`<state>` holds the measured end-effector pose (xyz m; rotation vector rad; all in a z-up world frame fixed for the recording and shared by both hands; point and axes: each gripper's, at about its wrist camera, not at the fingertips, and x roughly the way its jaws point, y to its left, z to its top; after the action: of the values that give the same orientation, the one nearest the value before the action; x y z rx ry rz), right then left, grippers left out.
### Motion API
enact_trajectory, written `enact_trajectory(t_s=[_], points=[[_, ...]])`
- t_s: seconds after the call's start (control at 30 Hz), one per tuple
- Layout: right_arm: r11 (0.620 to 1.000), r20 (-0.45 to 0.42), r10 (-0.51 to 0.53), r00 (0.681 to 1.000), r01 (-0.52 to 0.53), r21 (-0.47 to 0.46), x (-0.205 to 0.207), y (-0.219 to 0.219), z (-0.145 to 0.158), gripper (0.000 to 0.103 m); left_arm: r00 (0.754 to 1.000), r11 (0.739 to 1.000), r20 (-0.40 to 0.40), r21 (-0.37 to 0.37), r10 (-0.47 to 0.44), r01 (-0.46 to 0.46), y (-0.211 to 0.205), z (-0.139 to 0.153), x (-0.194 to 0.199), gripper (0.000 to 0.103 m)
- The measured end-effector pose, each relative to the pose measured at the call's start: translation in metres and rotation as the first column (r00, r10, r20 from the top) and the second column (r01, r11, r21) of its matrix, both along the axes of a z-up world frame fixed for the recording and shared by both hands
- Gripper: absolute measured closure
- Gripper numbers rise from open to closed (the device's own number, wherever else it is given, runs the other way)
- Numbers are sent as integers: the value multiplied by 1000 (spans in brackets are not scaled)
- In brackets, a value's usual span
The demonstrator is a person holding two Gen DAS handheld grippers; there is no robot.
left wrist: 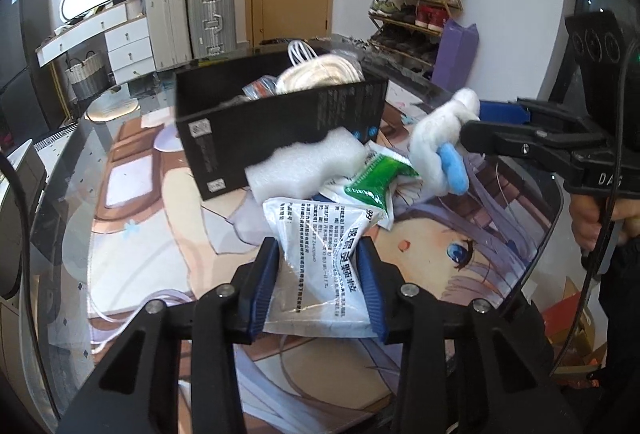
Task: Organize soft objects
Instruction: 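Lift the plush toy with right tool while left tool grasps the white printed bag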
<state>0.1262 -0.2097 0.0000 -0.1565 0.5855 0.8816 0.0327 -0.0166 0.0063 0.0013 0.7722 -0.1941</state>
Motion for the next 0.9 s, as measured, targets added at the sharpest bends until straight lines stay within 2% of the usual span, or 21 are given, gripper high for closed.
enact_trajectory(t_s=[0.43, 0.9], points=[[994, 44, -99, 994, 97, 41, 0, 2, 17, 47, 992, 996, 94, -16, 88, -87, 30, 34, 6, 64], [984, 113, -171, 979, 165, 66, 2, 10, 50, 47, 982, 994, 158, 15, 107, -111, 25, 56, 32, 64]])
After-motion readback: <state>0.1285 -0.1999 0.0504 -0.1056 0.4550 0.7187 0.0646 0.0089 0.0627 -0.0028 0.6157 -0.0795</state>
